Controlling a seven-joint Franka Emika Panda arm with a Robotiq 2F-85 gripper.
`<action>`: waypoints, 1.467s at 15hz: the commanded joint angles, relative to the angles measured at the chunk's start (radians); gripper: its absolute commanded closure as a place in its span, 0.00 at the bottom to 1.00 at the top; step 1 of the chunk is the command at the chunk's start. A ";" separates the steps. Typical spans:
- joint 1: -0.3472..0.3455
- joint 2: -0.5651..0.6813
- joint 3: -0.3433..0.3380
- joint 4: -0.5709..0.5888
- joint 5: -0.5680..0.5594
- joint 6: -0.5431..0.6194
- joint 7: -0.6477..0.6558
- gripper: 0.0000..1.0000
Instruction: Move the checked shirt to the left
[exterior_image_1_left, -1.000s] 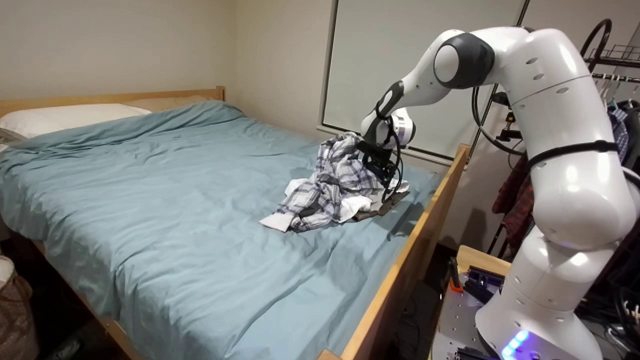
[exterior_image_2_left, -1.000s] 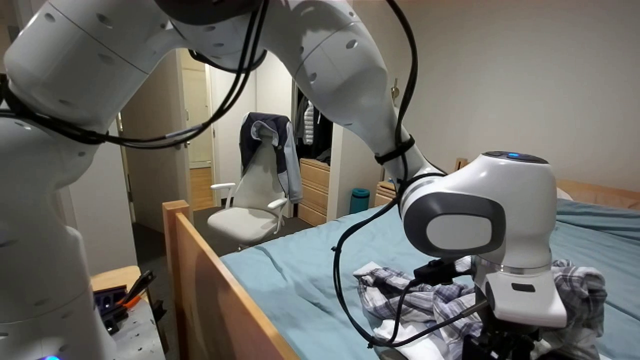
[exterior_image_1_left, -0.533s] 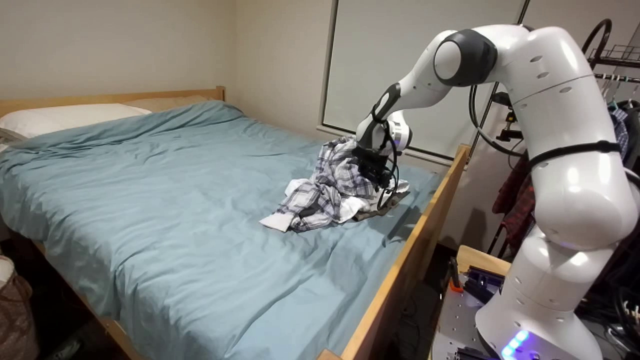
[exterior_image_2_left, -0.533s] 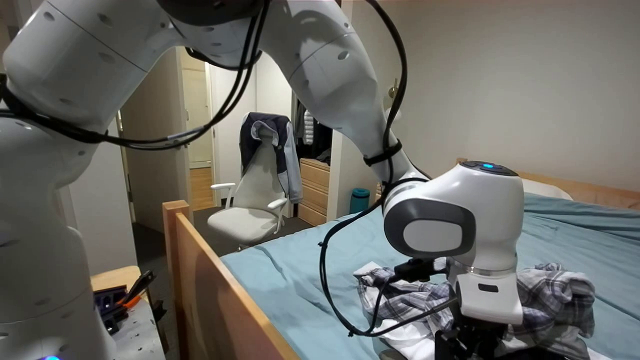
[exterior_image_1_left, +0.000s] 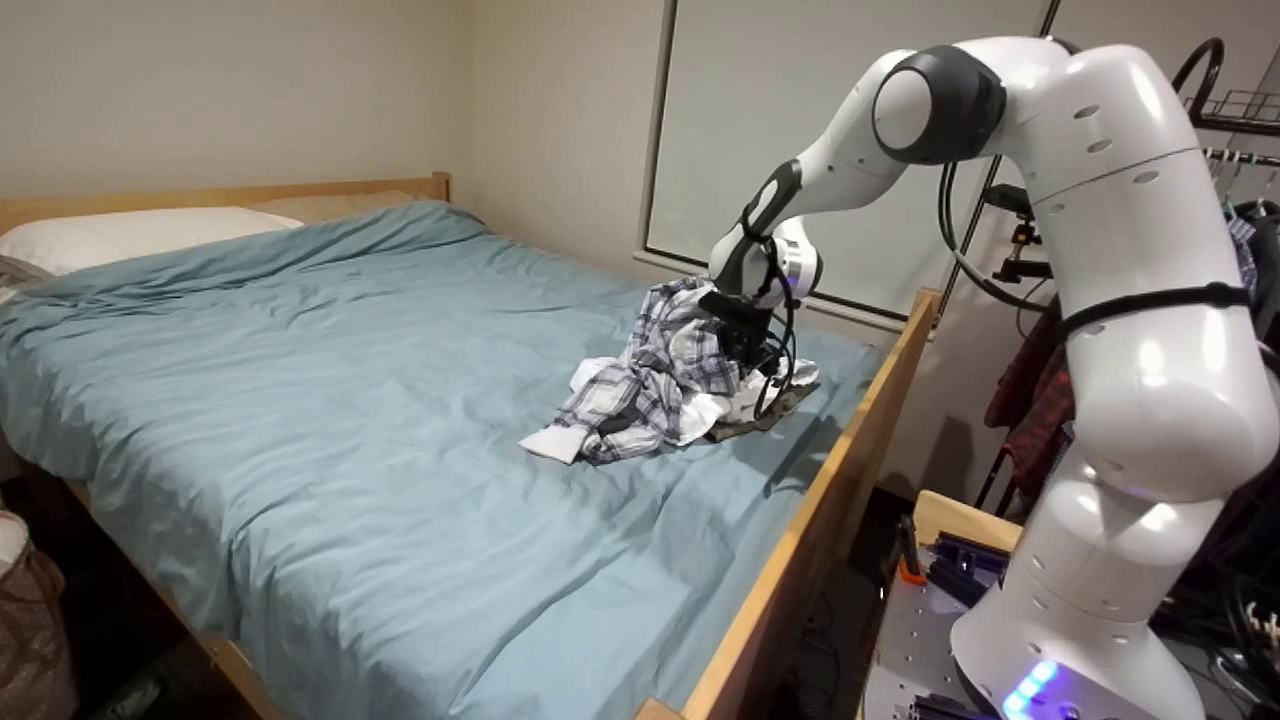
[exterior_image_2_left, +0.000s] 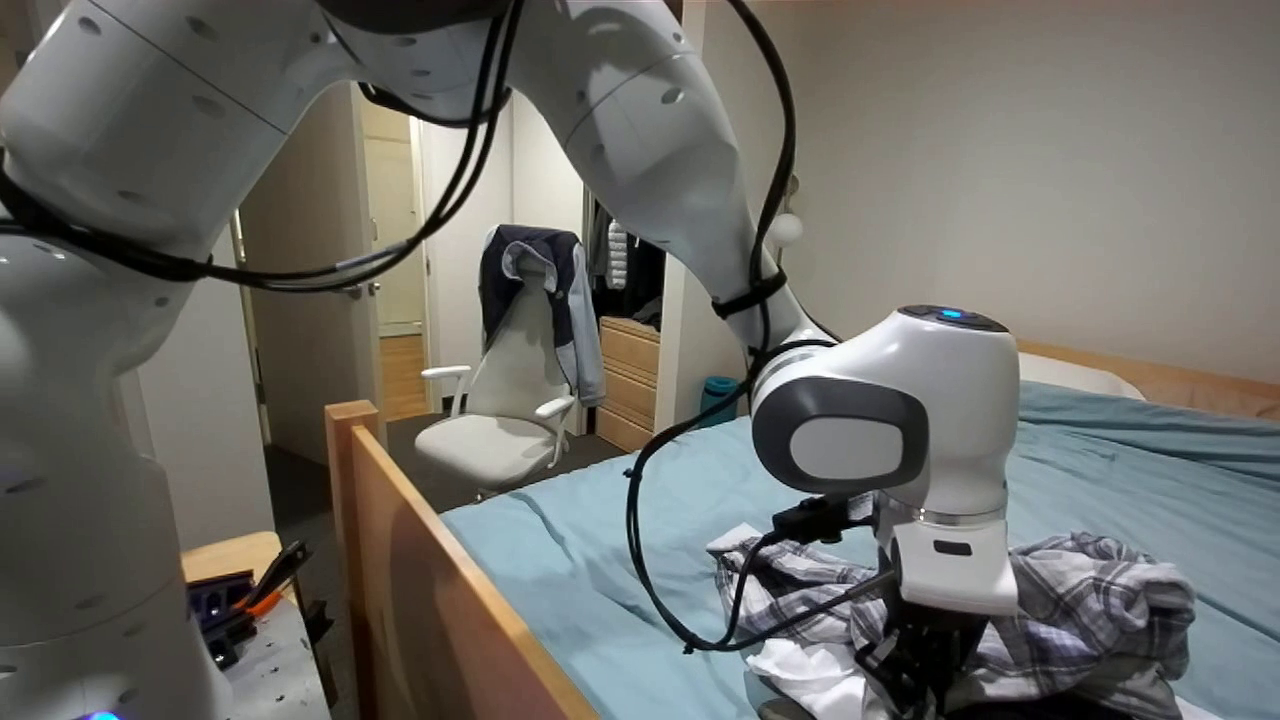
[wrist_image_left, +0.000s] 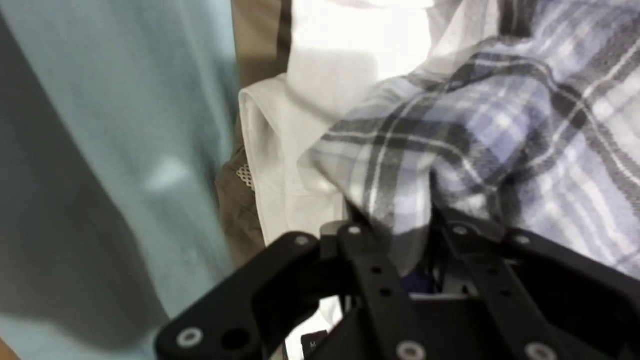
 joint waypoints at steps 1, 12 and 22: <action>0.006 -0.126 -0.015 -0.053 -0.048 -0.087 -0.060 0.93; 0.002 -0.696 -0.039 -0.253 -0.313 -0.602 -0.457 0.92; -0.010 -0.807 0.015 -0.395 -0.370 -0.626 -0.462 0.93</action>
